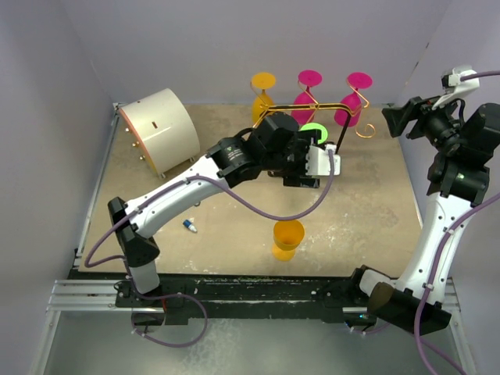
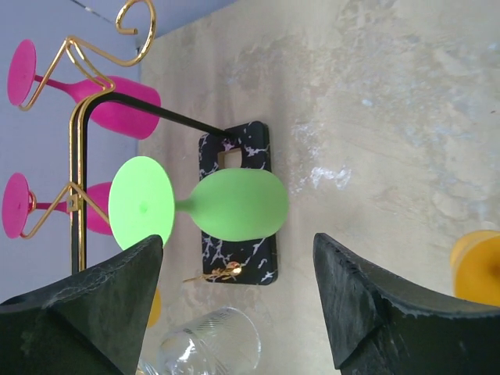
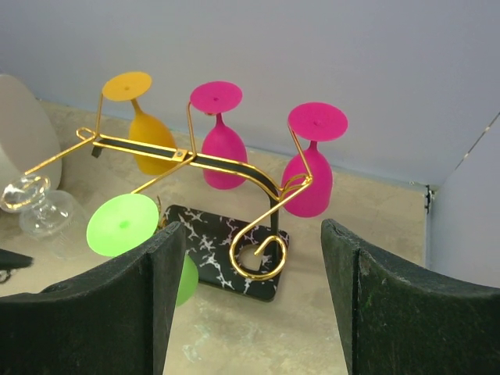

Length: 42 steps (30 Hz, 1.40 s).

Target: Place the wine glass upside down on the wine glass rack

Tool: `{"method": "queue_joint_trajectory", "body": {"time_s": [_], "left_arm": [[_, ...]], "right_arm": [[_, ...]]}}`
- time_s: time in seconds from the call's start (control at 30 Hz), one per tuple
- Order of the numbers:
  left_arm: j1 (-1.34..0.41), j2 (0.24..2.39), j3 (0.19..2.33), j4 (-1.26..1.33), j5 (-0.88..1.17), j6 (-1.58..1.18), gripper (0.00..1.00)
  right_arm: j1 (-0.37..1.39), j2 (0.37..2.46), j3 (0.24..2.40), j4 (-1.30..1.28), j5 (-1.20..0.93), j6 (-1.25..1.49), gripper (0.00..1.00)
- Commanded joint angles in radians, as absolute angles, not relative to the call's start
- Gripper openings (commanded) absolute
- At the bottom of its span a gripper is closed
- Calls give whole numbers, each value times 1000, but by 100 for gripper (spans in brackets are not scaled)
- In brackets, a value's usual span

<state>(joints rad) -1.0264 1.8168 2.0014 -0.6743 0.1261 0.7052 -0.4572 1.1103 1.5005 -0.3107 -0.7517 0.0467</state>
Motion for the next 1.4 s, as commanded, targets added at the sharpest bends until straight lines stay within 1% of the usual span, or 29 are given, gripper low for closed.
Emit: {"method": "queue_joint_trajectory", "body": {"time_s": [0.0, 0.13, 0.2, 0.3, 0.43, 0.63, 0.83, 1.07, 1.13, 1.17, 1.27, 1.3, 1.37], "left_arm": [[-993, 1720, 1963, -725, 266, 634, 81], [-917, 1646, 1888, -738, 381, 585, 83], [-874, 1606, 1846, -739, 462, 555, 83], [-860, 1574, 1766, -758, 530, 531, 84], [-870, 1560, 1675, -751, 628, 451, 86], [-953, 1585, 1585, -718, 592, 446, 86], [-982, 1693, 1624, -756, 549, 442, 83], [-1013, 1793, 1650, -780, 514, 448, 74], [-1017, 1807, 1654, -782, 495, 449, 70], [-1016, 1812, 1656, -784, 490, 451, 68], [-1019, 1825, 1655, -787, 489, 457, 56], [-1019, 1829, 1656, -789, 491, 457, 51], [-1020, 1836, 1661, -795, 494, 459, 42]], "right_arm": [[-462, 1103, 1556, -373, -806, -58, 73], [-455, 1115, 1589, -500, -958, -174, 69], [-437, 1121, 1601, -576, -993, -236, 68], [-408, 1105, 1588, -624, -947, -301, 68], [-395, 1065, 1529, -592, -895, -299, 68], [-393, 1015, 1433, -512, -870, -236, 68], [-394, 990, 1406, -501, -818, -244, 68], [-395, 985, 1377, -465, -769, -222, 70], [-396, 981, 1375, -460, -746, -218, 75], [-396, 980, 1374, -460, -739, -219, 79], [-397, 976, 1377, -468, -725, -223, 83], [-398, 977, 1378, -470, -721, -224, 85], [-398, 981, 1381, -473, -712, -221, 89]]}}
